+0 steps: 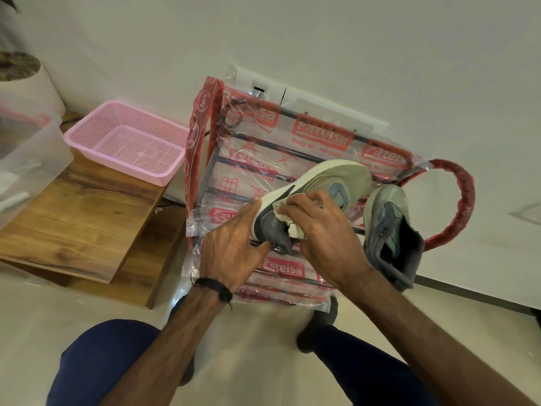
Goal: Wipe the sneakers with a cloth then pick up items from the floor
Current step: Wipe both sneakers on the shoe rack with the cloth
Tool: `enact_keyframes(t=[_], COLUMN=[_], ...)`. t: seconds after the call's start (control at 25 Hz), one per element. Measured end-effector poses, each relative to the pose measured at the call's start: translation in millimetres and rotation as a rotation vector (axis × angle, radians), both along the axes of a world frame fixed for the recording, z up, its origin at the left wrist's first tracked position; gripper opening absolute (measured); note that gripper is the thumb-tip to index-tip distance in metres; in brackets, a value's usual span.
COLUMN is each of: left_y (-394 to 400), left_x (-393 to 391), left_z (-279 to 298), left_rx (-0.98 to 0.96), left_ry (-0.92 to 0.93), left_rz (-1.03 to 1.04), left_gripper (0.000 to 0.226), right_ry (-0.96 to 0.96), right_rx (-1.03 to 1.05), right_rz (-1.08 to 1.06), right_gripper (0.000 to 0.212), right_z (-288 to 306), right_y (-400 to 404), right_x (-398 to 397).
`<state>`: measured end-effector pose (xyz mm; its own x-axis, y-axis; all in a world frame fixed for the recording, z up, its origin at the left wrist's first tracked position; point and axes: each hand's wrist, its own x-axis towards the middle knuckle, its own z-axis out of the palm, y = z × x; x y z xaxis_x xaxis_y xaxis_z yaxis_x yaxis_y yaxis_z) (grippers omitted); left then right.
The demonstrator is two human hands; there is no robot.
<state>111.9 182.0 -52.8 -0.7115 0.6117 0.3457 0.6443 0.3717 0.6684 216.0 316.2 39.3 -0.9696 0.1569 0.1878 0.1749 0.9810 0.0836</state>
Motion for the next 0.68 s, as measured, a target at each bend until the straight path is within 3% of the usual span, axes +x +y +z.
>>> enact_keyframes(t=[0.24,0.44,0.68], left_y=[-0.8,0.5,-1.2], left_x=[0.8,2.7,-0.7], left_z=[2.5,2.2,1.3], left_rx=[0.028,0.034,0.029], left_ry=[-0.023,-0.006,-0.024], left_rz=[0.018,0.010,0.006], left_gripper=[0.080,0.081,0.080], right_ry=[0.122,0.359,0.147], right_rx=[-0.119,-0.376,-0.337], right_rz=[-0.188,-0.619,-0.349], right_gripper=[0.048,0.039,0.040], right_z=[-5.9,-8.5,-9.7], right_y=[35.1,51.5,28.6], right_x=[-4.6,-22.3,-8.3])
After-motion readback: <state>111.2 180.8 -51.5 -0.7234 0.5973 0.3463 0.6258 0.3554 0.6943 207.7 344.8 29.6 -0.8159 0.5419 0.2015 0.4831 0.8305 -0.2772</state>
